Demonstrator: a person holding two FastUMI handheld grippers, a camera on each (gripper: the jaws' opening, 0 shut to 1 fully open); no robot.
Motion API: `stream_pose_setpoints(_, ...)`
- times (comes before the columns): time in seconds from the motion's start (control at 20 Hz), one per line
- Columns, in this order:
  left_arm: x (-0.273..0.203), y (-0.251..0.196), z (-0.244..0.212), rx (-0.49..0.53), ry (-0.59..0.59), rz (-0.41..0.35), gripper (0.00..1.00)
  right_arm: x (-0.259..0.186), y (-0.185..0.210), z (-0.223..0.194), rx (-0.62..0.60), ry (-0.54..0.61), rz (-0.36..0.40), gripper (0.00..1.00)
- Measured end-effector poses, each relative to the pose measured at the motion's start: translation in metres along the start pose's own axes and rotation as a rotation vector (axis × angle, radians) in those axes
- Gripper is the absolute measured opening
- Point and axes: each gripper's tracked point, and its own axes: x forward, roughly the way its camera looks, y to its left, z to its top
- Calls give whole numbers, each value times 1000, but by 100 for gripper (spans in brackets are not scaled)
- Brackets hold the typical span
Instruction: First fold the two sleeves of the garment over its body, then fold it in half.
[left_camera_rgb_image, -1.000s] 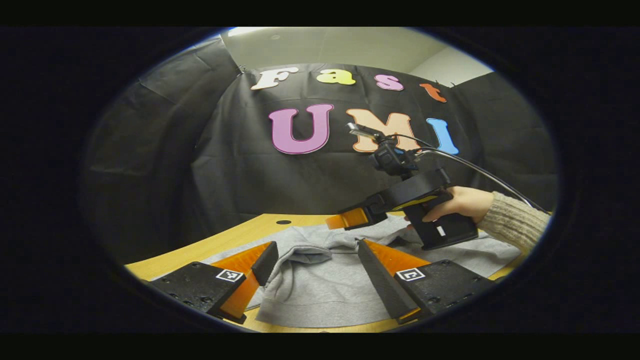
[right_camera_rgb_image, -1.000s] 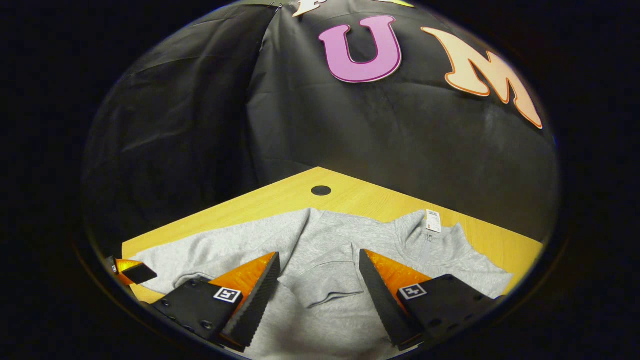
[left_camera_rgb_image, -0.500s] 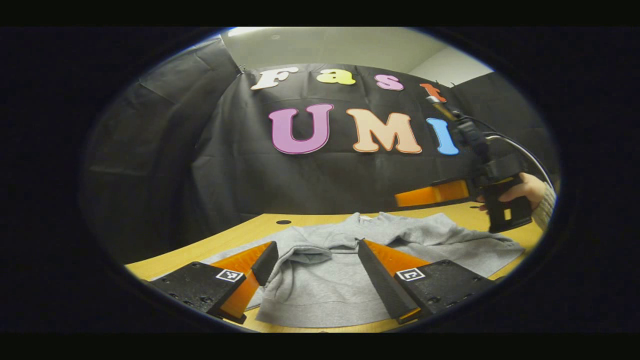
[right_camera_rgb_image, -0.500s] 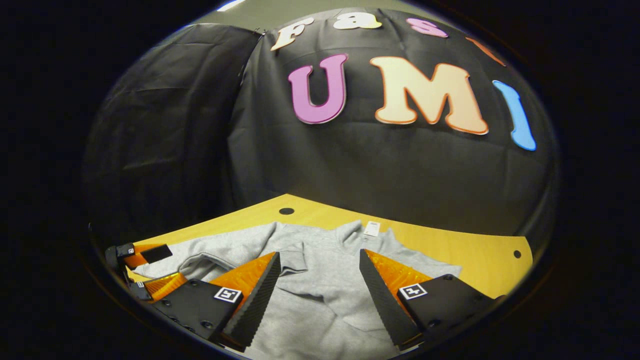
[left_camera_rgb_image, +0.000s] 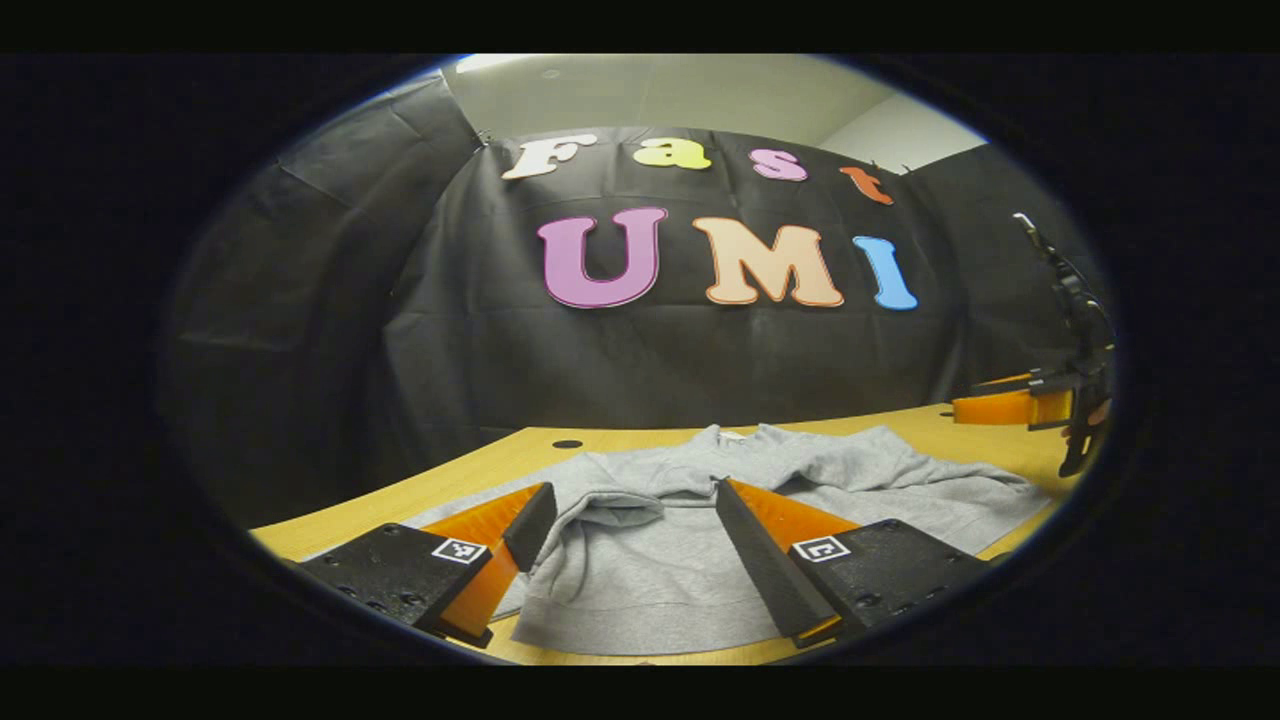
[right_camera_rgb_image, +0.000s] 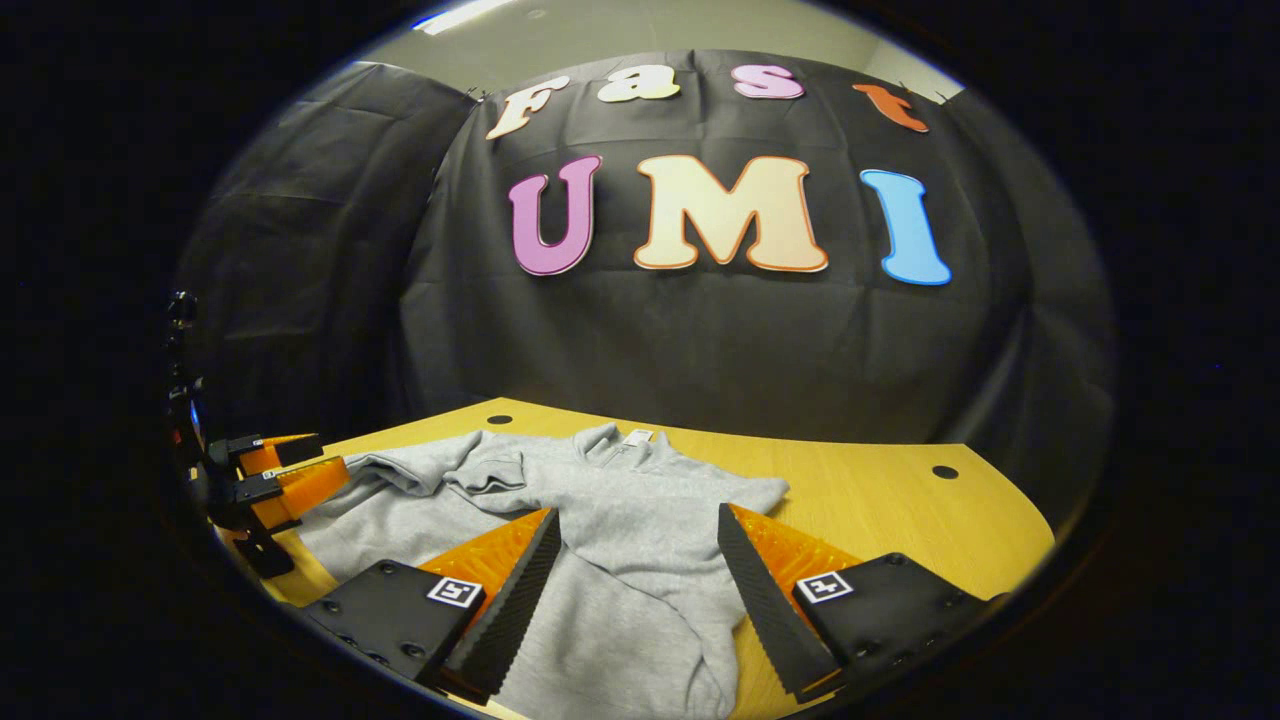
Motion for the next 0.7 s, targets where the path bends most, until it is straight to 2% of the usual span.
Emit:
stream_pose_setpoints(0.2,1,1,0,7,0,-31,94,-23,-17,-4,-2,-40,-42,98)
stream_pose_setpoints(0.3,2,10,-4,33,61,-6,96,-29,-22,-3,6,-56,-48,98)
stream_pose_setpoints(0.35,0,19,-3,50,82,5,93,-30,-23,-2,13,-61,-48,98)
stream_pose_setpoints(0.45,-14,50,-6,76,132,37,98,-32,-25,-5,26,-67,-48,98)
stream_pose_setpoints(0.7,-62,133,-21,125,303,129,93,-26,-27,-20,18,-39,-48,98)
